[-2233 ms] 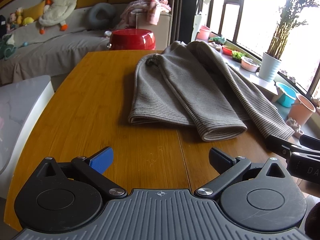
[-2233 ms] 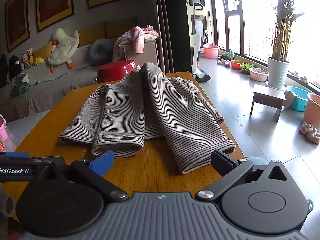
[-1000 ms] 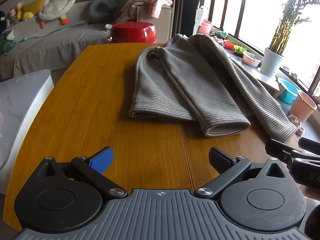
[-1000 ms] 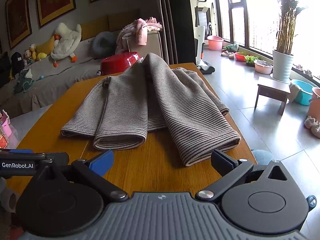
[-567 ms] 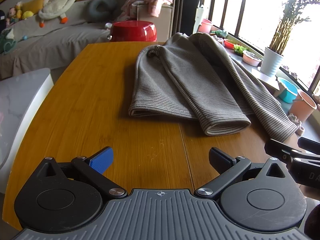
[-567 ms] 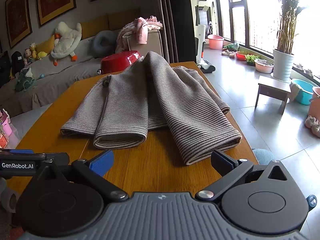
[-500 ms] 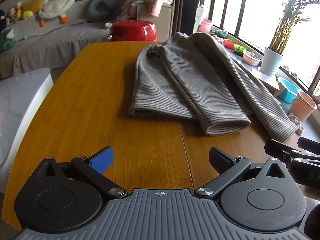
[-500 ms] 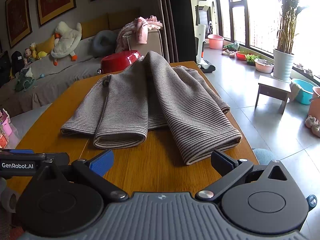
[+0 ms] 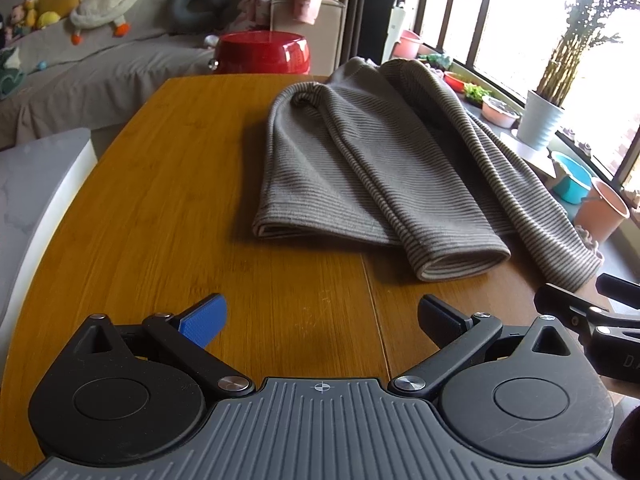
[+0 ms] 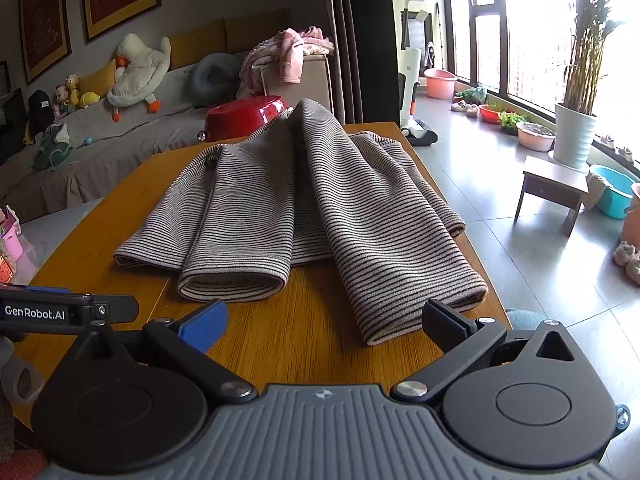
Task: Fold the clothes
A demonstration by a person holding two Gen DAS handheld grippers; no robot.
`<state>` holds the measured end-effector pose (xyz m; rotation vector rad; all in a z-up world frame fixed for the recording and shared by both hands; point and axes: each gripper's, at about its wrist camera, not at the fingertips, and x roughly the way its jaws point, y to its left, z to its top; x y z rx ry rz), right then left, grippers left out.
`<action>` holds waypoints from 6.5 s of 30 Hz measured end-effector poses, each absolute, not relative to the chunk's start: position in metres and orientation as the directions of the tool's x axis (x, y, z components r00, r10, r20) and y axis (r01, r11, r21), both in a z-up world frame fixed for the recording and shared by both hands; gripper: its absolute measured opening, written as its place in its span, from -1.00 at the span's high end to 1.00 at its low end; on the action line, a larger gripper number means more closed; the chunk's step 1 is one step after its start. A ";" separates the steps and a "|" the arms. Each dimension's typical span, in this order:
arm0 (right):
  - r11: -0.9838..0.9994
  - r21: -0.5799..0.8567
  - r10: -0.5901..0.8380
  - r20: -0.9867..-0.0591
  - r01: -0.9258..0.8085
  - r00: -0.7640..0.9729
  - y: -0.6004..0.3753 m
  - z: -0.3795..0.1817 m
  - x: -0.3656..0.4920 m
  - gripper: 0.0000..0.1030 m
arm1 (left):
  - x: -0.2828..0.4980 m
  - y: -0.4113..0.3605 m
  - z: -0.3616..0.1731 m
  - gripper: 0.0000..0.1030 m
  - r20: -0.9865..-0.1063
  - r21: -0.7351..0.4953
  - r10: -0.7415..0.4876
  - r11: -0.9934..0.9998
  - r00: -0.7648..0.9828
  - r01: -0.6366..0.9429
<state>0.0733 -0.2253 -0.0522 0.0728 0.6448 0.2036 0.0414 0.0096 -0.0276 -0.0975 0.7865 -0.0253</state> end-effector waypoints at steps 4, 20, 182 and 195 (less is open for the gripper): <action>0.938 0.306 0.318 -0.572 -0.163 0.756 -0.248 -0.054 0.097 -1.00 | 0.068 0.006 -0.022 -1.00 -0.666 -0.106 -0.116 0.992 0.737 0.061; 0.902 0.343 0.407 -0.466 -0.264 0.786 -0.245 -0.043 0.203 -1.00 | 0.194 0.003 -0.042 -1.00 -0.670 -0.233 -0.298 0.954 0.679 0.189; 0.821 0.018 0.464 -0.603 -0.570 0.649 -0.053 -0.016 0.411 0.97 | 0.239 0.201 -0.051 0.12 -0.422 -0.373 -0.074 0.922 0.904 -0.099; 0.863 0.056 0.445 -0.554 -0.502 0.704 -0.170 -0.007 0.222 0.24 | 0.235 0.205 -0.054 0.01 -0.417 -0.382 -0.075 0.919 0.906 -0.099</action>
